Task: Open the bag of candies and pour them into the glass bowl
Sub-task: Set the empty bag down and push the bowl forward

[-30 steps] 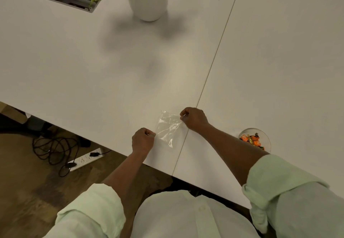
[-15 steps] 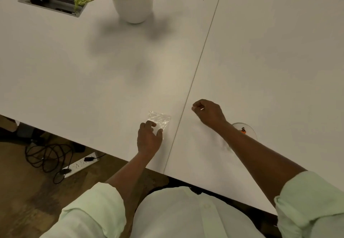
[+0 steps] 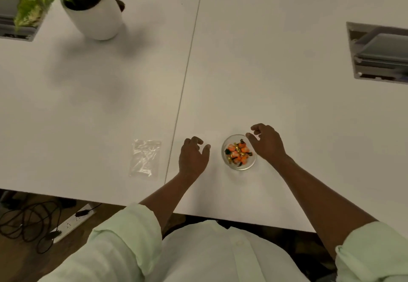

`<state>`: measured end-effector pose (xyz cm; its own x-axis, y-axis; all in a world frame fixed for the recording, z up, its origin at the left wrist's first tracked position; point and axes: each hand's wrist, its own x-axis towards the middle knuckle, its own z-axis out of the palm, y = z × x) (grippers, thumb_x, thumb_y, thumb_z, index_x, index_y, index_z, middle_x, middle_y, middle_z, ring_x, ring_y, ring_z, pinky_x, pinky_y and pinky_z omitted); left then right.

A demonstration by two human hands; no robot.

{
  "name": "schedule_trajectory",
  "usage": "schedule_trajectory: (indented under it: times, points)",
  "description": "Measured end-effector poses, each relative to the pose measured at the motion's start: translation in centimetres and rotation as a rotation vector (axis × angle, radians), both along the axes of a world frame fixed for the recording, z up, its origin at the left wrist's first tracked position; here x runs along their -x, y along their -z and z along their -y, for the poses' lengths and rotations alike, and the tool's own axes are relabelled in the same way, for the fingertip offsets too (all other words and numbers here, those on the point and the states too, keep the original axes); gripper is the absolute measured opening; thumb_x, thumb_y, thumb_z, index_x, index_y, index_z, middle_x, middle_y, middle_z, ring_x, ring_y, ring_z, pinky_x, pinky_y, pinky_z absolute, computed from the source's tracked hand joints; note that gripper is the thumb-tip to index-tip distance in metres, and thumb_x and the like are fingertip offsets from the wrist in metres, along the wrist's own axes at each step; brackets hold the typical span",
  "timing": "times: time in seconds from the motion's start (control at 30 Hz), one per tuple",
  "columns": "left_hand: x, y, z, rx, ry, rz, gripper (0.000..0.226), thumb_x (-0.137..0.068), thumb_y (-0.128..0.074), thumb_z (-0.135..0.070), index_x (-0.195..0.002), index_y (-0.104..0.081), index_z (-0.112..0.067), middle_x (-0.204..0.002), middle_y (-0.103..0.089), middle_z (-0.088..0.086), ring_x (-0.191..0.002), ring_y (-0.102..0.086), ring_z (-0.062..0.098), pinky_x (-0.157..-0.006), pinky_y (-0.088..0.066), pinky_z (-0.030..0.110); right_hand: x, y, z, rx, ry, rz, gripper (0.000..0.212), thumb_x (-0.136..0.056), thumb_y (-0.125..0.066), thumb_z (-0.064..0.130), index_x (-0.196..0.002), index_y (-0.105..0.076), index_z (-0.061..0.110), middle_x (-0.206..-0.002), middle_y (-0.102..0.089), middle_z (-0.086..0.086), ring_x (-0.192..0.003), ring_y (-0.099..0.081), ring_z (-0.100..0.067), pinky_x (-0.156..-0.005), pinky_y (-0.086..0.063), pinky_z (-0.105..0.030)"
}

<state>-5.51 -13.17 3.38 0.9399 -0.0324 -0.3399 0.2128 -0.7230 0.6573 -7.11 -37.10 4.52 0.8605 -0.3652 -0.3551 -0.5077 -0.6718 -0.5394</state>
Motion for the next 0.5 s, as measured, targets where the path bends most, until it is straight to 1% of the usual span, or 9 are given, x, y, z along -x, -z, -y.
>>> schedule_trajectory:
  times: [0.13, 0.2, 0.27, 0.33, 0.37, 0.4, 0.43, 0.5]
  points:
    - [0.4, 0.1, 3.5, -0.022, 0.095, -0.069, 0.038, -0.096, -0.057, -0.043, -0.12, -0.06, -0.014, -0.108, -0.065, 0.006, -0.098, -0.064, 0.021, -0.08, -0.05, 0.032, 2.3, 0.7, 1.8, -0.075, 0.074, -0.146, 0.047, -0.094, -0.065, 0.045, -0.129, -0.06, 0.014, -0.111, -0.072, -0.007, -0.112, -0.065, -0.027, -0.094, -0.048, -0.036]
    - [0.6, 0.2, 4.5, -0.025, 0.129, -0.138, 0.043, -0.097, -0.054, -0.048, -0.124, -0.058, -0.015, -0.106, -0.07, 0.008, -0.1, -0.067, 0.025, -0.086, -0.054, 0.039, 3.0, 1.1, 1.7, -0.135, 0.084, -0.246, 0.051, -0.093, -0.061, 0.051, -0.133, -0.057, 0.019, -0.113, -0.072, -0.005, -0.115, -0.064, -0.027, -0.097, -0.049, -0.037]
    - [1.0, 0.4, 5.3, -0.04, 0.175, -0.202, 0.044, -0.096, -0.052, -0.05, -0.123, -0.057, -0.016, -0.1, -0.073, 0.009, -0.098, -0.069, 0.029, -0.085, -0.056, 0.044, 3.5, 1.5, 1.7, -0.17, 0.043, -0.317, 0.049, -0.094, -0.058, 0.053, -0.133, -0.058, 0.025, -0.12, -0.071, -0.005, -0.113, -0.066, -0.028, -0.096, -0.052, -0.04]
    - [1.4, 0.5, 5.9, -0.06, 0.223, -0.233, 0.037, -0.096, -0.052, -0.042, -0.12, -0.054, -0.015, -0.1, -0.072, 0.012, -0.094, -0.069, 0.033, -0.083, -0.057, 0.046, 4.0, 1.9, 1.5, -0.237, 0.01, -0.337, 0.035, -0.097, -0.055, 0.044, -0.127, -0.061, 0.026, -0.118, -0.072, -0.007, -0.101, -0.072, -0.028, -0.087, -0.057, -0.04]
    - [1.6, 0.5, 6.1, -0.068, 0.237, -0.237, 0.033, -0.096, -0.053, -0.036, -0.121, -0.053, -0.014, -0.104, -0.071, 0.014, -0.095, -0.068, 0.035, -0.083, -0.057, 0.046, 4.1, 1.9, 1.2, -0.263, 0.0, -0.336, 0.029, -0.098, -0.052, 0.038, -0.122, -0.062, 0.026, -0.113, -0.073, -0.007, -0.093, -0.075, -0.026, -0.081, -0.058, -0.038]
    - [1.7, 0.5, 6.3, -0.079, 0.243, -0.237, 0.031, -0.096, -0.052, -0.03, -0.122, -0.051, -0.012, -0.108, -0.07, 0.015, -0.096, -0.068, 0.035, -0.083, -0.057, 0.047, 4.1, 1.9, 1.1, -0.267, -0.007, -0.333, 0.025, -0.099, -0.05, 0.034, -0.119, -0.062, 0.026, -0.109, -0.073, -0.007, -0.086, -0.076, -0.025, -0.078, -0.059, -0.037]
    - [1.7, 0.5, 6.6, -0.087, 0.243, -0.234, 0.03, -0.096, -0.051, -0.026, -0.123, -0.05, -0.01, -0.111, -0.069, 0.017, -0.097, -0.068, 0.036, -0.083, -0.057, 0.047, 4.0, 2.0, 1.1, -0.255, -0.016, -0.326, 0.025, -0.098, -0.048, 0.032, -0.118, -0.062, 0.025, -0.107, -0.073, -0.007, -0.084, -0.075, -0.024, -0.08, -0.06, -0.039]
    - [1.7, 0.5, 6.8, -0.097, 0.241, -0.234, 0.03, -0.097, -0.05, -0.022, -0.124, -0.05, -0.009, -0.113, -0.069, 0.018, -0.098, -0.067, 0.037, -0.084, -0.057, 0.047, 3.7, 2.1, 1.0, -0.213, -0.047, -0.334, 0.029, -0.097, -0.046, 0.031, -0.12, -0.061, 0.023, -0.109, -0.072, -0.007, -0.09, -0.073, -0.026, -0.087, -0.059, -0.045]
